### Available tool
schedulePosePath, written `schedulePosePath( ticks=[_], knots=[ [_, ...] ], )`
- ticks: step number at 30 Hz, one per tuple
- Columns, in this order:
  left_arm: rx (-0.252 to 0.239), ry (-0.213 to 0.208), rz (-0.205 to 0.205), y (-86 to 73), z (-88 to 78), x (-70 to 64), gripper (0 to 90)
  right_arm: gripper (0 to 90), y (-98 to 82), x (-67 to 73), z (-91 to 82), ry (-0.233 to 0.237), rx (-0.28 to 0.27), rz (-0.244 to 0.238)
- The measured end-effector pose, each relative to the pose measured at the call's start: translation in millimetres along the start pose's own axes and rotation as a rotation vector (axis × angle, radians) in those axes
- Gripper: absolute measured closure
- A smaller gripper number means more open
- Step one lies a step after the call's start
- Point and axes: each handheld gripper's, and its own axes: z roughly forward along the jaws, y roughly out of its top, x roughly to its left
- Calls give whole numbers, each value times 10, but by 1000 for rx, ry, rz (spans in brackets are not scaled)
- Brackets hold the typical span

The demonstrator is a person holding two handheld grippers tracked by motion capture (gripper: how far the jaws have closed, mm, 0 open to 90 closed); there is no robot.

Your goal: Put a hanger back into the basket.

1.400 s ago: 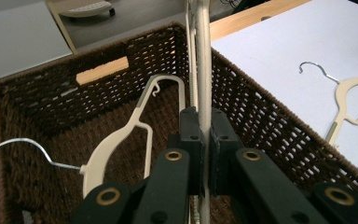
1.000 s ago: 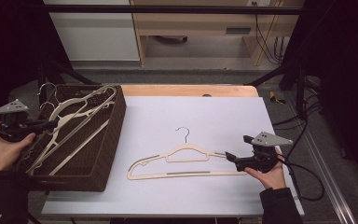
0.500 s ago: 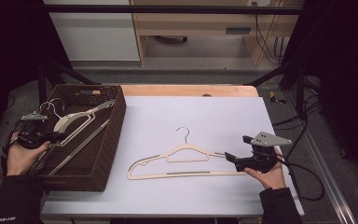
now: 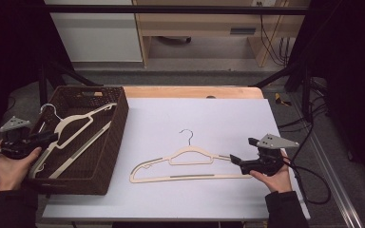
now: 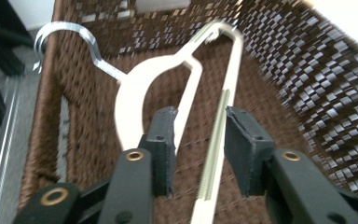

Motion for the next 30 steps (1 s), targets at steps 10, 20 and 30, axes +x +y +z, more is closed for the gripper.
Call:
schedulePosePath(
  ticks=[10, 20, 30],
  knots=[
    [-174, -197, 68, 161, -94, -692, 371, 71, 8, -1, -7, -3, -6, -2],
    [-229, -354, 129, 150, 7, -1328, 159, 77, 12, 2, 18, 4, 4, -8],
    [-220, -433, 190, 39, 187, -1833, 95, 93, -9, 12, 135, 6, 41, -20]
  ],
)
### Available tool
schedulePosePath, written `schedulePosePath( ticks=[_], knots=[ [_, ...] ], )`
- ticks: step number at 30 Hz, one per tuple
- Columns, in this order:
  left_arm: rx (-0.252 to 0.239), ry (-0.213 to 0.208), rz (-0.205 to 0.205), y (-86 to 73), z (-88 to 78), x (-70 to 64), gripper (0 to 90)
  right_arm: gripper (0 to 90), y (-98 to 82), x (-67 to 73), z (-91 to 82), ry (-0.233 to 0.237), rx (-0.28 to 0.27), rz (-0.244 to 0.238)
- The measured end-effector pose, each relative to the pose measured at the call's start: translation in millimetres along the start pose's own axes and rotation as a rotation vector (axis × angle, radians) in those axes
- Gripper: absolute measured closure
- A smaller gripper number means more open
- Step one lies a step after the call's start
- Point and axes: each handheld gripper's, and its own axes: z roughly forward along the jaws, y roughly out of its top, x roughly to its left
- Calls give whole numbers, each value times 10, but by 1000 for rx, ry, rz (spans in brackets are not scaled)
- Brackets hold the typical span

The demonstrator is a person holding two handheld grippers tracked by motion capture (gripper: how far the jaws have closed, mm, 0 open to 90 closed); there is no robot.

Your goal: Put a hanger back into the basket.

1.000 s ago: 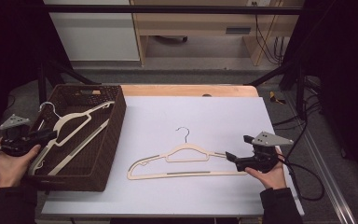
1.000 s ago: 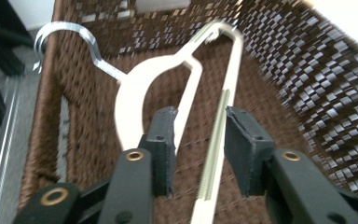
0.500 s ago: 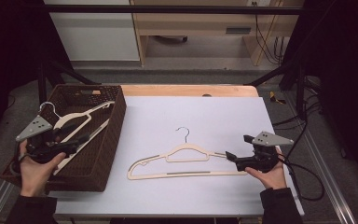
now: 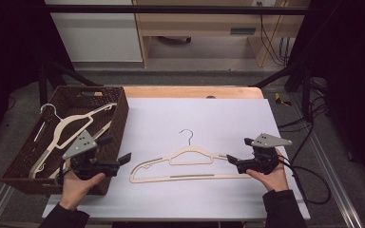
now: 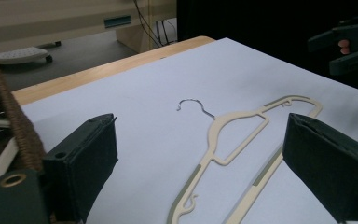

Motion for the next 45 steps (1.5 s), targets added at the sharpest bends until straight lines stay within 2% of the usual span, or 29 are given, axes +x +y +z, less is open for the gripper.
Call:
schedulePosePath(
  ticks=[3, 4, 11, 12, 17, 22, 23, 25, 32, 33, 34, 35, 36, 37, 38, 39, 41, 43, 44, 45],
  knots=[
    [9, -16, 8, -22, 68, -39, 92, 100, -9, 4, 20, 0, 8, 1],
    [15, -29, 0, -36, 100, -53, 91, 106, -14, 6, 42, -1, 13, -11],
    [61, -50, 8, -142, 301, -146, 92, 150, -54, -19, 121, 7, 49, -28],
    [69, -58, 10, -160, 336, -158, 92, 172, -77, -40, 166, 14, 69, -46],
    [93, -72, 10, -210, 413, -187, 94, 214, -114, -81, 296, 27, 115, -73],
    [109, -79, 15, -244, 467, -202, 93, 260, -174, -115, 495, 40, 204, -99],
    [109, -79, 15, -244, 467, -202, 93, 260, -174, -115, 495, 40, 204, -99],
    [117, -81, 16, -258, 490, -203, 93, 299, -209, -135, 607, 48, 254, -118],
    [140, -87, 15, -304, 551, -196, 90, 418, -250, -206, 792, 66, 328, -116],
    [142, -89, 14, -310, 559, -193, 90, 429, -262, -221, 809, 79, 343, -132],
    [143, -89, 15, -315, 566, -192, 90, 442, -271, -212, 832, 67, 354, -118],
    [144, -88, 15, -319, 570, -191, 90, 457, -282, -226, 844, 78, 361, -129],
    [144, -89, 13, -322, 574, -189, 90, 471, -290, -228, 862, 80, 367, -110],
    [144, -89, 13, -322, 574, -189, 90, 471, -290, -228, 862, 80, 367, -110],
    [144, -90, 13, -325, 577, -189, 90, 532, -286, -260, 864, 96, 362, -116],
    [145, -91, 13, -327, 579, -189, 90, 532, -286, -260, 864, 96, 362, -116],
    [147, -94, 15, -329, 583, -188, 89, 578, -281, -278, 865, 108, 371, -87],
    [148, -95, 17, -330, 584, -188, 89, 601, -279, -295, 870, 111, 368, -98],
    [151, -95, 19, -331, 588, -188, 90, 654, -271, -287, 862, 112, 382, -92],
    [151, -95, 19, -331, 588, -188, 90, 654, -271, -287, 862, 112, 382, -92]
  ],
)
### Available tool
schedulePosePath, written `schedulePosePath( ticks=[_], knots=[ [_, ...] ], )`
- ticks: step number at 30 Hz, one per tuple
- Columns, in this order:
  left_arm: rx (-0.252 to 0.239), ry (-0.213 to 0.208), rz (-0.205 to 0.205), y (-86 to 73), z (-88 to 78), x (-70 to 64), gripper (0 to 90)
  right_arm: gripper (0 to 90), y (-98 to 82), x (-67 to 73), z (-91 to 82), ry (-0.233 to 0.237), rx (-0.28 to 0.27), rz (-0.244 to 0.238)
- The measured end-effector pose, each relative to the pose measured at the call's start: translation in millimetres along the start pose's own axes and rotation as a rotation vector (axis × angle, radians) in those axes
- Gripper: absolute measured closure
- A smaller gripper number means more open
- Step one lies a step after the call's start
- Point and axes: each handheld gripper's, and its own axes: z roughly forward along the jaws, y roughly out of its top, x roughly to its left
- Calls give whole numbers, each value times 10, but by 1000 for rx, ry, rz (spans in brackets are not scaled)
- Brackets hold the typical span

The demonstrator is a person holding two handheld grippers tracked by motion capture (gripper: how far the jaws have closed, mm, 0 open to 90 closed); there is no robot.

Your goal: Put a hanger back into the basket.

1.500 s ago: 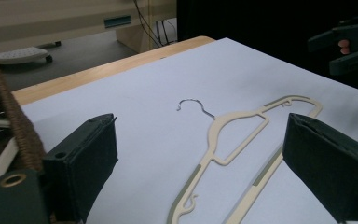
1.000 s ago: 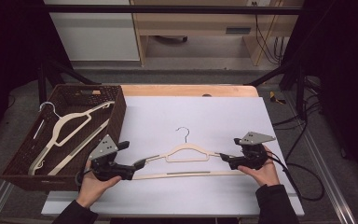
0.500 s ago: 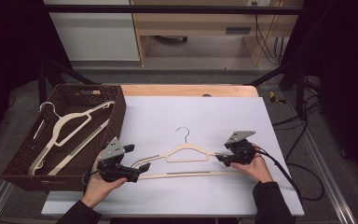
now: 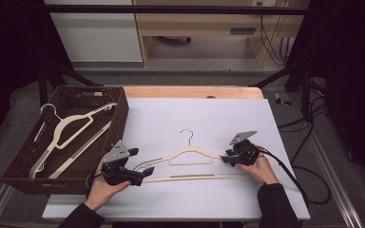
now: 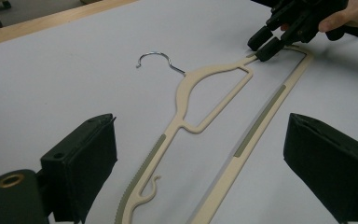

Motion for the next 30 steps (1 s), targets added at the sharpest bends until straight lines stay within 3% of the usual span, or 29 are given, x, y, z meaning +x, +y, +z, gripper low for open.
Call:
schedulePosePath(
  ticks=[1, 12, 14, 20, 25, 29, 30],
  knots=[
    [3, -1, 1, -2, 9, -2, 90, 723, 3, 12, -11, 15, 7, -4],
    [38, -22, 21, 69, 171, -40, 92, 773, -25, 21, -63, 70, 30, -118],
    [48, -24, 26, 112, 218, -47, 93, 779, -30, 40, -82, 89, 28, -112],
    [64, -44, 34, 243, 386, -90, 95, 781, -46, 53, -91, 91, 28, -127],
    [69, -46, 44, 240, 399, -110, 95, 740, -65, 71, -67, 80, 13, -136],
    [58, -44, 35, 241, 385, -95, 97, 756, -68, 90, -57, 88, 4, -128],
    [58, -42, 33, 239, 382, -96, 97, 762, -69, 93, -57, 70, 4, -146]
  ],
)
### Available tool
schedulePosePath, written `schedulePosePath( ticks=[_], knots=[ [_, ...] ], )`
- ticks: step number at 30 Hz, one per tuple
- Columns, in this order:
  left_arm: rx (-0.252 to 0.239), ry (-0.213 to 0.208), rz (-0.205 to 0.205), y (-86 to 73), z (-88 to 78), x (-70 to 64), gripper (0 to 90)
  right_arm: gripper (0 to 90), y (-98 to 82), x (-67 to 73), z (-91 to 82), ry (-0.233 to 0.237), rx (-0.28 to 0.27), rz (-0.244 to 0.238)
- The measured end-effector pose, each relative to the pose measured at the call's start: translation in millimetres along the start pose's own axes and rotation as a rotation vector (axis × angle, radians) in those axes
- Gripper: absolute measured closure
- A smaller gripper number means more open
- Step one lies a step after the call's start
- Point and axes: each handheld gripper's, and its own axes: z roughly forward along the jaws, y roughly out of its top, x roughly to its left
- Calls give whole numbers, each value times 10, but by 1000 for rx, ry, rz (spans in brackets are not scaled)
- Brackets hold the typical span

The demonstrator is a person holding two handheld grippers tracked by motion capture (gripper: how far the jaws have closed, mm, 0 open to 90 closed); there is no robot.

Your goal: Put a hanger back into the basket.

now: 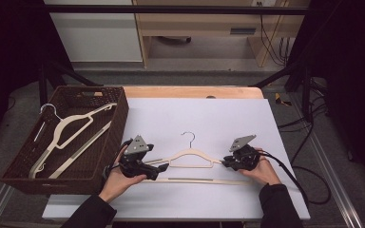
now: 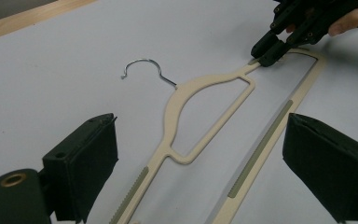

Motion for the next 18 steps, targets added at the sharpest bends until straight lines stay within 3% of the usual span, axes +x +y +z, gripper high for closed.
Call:
schedulePosePath(
  ticks=[12, 15, 18],
  knots=[
    [0, 4, 0, -53, -40, -26, 98, 785, -29, 189, -78, 19, 38, 9],
    [-1, 3, 1, -58, -50, -38, 98, 787, -48, 269, -93, 7, 43, 25],
    [0, 2, 3, -57, -47, -41, 98, 779, -69, 319, -108, -7, 38, 11]
  ],
)
